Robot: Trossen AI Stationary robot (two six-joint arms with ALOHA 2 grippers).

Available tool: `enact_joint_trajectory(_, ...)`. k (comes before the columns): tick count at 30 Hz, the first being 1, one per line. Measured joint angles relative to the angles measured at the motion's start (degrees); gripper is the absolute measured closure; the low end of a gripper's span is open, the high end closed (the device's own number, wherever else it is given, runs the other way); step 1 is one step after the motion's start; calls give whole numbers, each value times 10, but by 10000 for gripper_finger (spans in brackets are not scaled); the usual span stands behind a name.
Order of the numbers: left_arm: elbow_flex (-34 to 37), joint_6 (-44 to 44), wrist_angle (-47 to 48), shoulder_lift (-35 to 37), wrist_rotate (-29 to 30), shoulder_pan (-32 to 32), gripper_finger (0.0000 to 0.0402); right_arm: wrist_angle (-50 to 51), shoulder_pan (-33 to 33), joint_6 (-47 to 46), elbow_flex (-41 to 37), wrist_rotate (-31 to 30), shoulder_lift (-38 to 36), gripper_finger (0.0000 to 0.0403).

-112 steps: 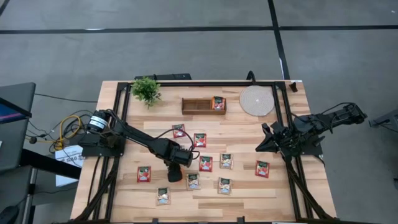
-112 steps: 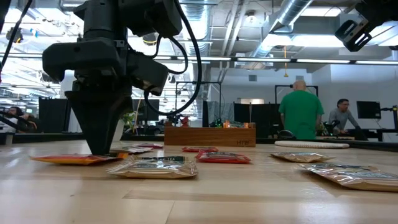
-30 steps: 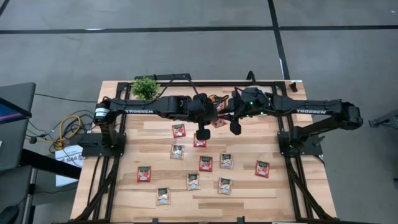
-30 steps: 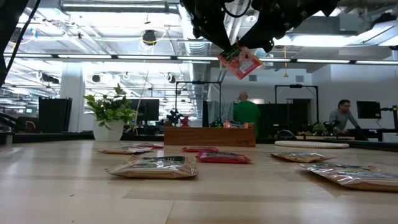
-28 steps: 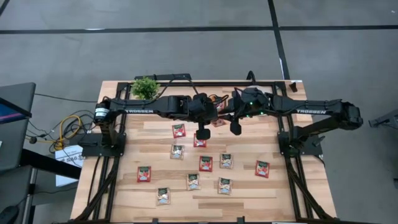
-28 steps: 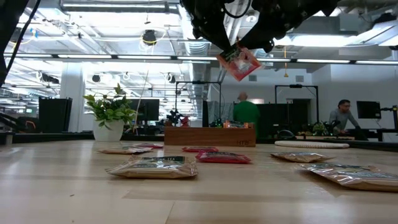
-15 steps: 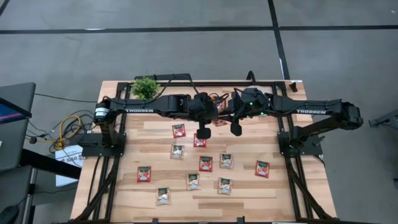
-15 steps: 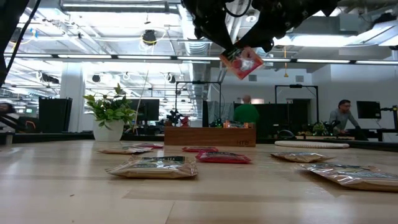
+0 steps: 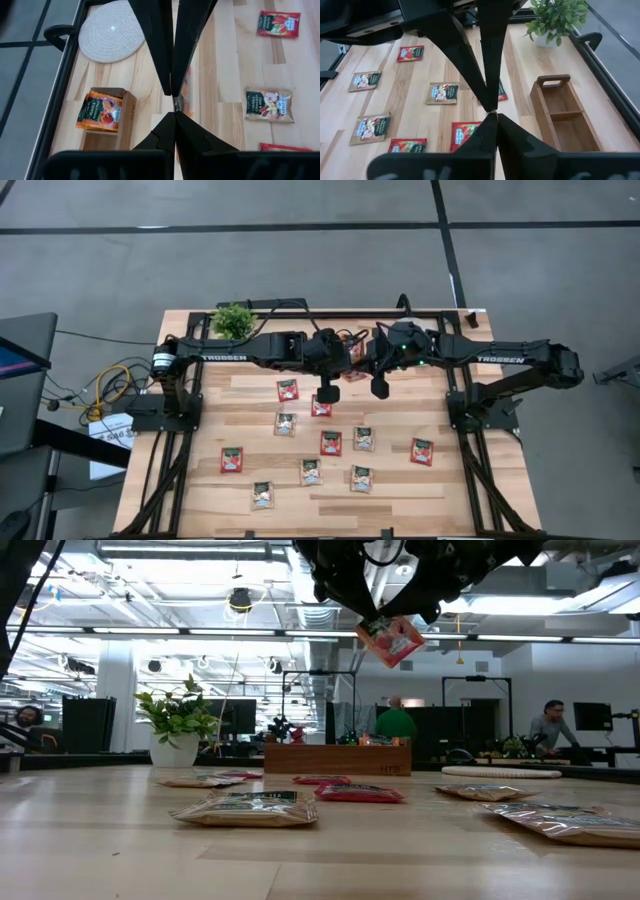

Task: Pick & Place Tea
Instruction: Put the orange tea bag into the right section of the wooden organizer

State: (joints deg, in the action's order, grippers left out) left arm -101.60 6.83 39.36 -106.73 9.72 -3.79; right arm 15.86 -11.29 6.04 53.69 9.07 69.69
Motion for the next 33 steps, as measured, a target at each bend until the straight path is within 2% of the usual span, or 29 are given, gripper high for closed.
enact_joint_trajectory(15,0,-10,-9,0,-11,0,400,4,-1,-21,0,0,0,403)
enact_joint_trajectory(22,0,-21,-12,0,-5,0,353,4,-1,-35,-1,0,0,403)
enact_joint_trajectory(27,-1,-20,26,2,51,2,305,3,-9,-62,-2,-3,0,403)
enact_joint_trajectory(33,-1,-97,189,4,132,5,280,-14,-49,-91,-29,-21,0,403)
